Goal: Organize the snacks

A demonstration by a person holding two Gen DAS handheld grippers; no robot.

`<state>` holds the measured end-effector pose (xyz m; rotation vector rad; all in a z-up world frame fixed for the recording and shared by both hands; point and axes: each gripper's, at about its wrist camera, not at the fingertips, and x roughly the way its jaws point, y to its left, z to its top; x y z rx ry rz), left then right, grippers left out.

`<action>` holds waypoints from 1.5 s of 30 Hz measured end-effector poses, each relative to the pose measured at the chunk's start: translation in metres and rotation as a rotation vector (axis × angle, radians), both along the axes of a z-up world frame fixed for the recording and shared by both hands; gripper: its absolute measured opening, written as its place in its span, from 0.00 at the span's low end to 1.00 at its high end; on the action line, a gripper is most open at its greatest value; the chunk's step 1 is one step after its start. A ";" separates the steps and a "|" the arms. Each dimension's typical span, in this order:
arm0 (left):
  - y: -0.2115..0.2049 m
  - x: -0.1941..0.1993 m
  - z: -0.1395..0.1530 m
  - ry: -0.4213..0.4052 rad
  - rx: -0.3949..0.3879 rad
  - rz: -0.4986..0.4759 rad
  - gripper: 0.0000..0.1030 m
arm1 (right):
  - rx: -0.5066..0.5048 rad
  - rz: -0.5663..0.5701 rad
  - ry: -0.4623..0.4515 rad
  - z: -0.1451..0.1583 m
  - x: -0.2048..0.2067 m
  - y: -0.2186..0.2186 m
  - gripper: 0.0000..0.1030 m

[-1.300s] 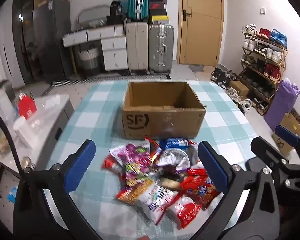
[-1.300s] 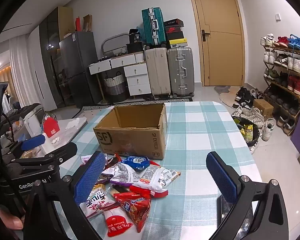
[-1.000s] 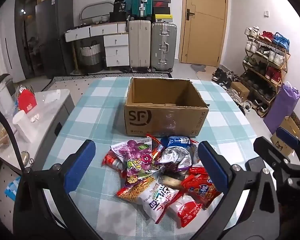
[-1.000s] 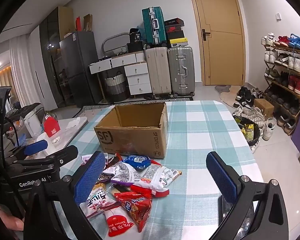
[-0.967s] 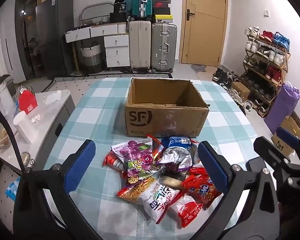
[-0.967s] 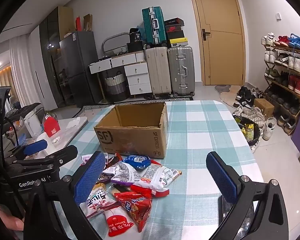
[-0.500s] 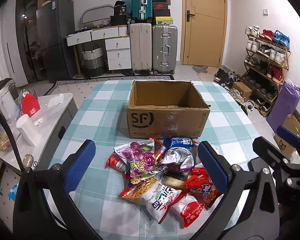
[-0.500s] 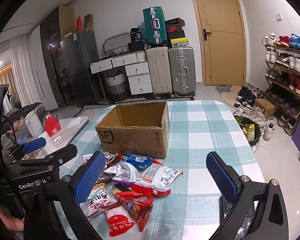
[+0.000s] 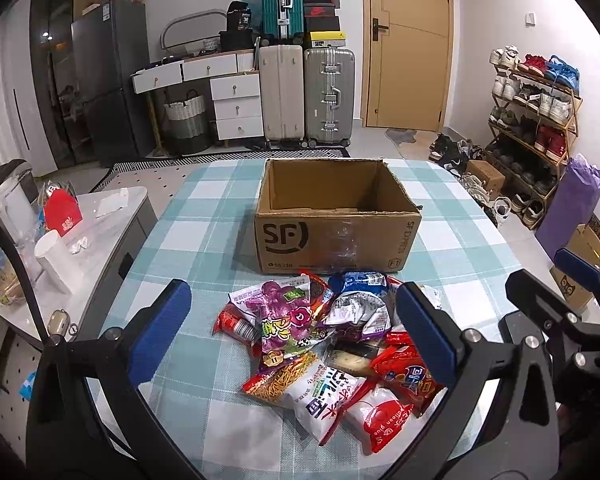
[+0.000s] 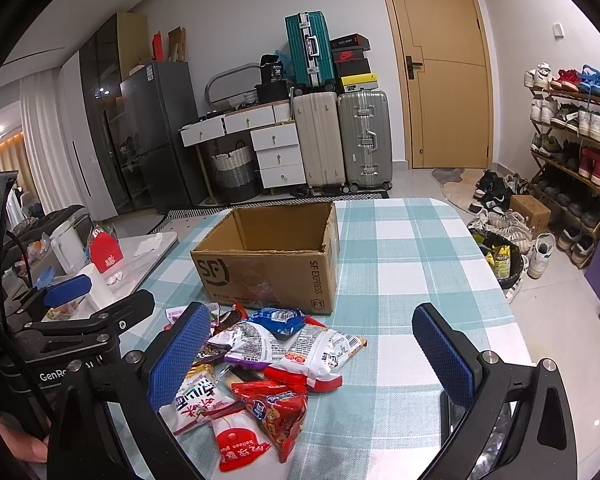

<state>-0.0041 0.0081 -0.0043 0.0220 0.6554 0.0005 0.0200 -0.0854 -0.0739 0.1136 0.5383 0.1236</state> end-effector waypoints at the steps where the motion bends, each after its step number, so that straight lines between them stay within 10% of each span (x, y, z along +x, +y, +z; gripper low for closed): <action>1: 0.000 0.000 0.000 0.001 0.000 -0.001 0.99 | 0.001 0.000 0.000 0.000 0.000 0.000 1.00; 45: 0.003 0.003 -0.009 0.037 -0.044 -0.021 0.99 | 0.002 0.018 0.010 -0.006 0.000 0.001 1.00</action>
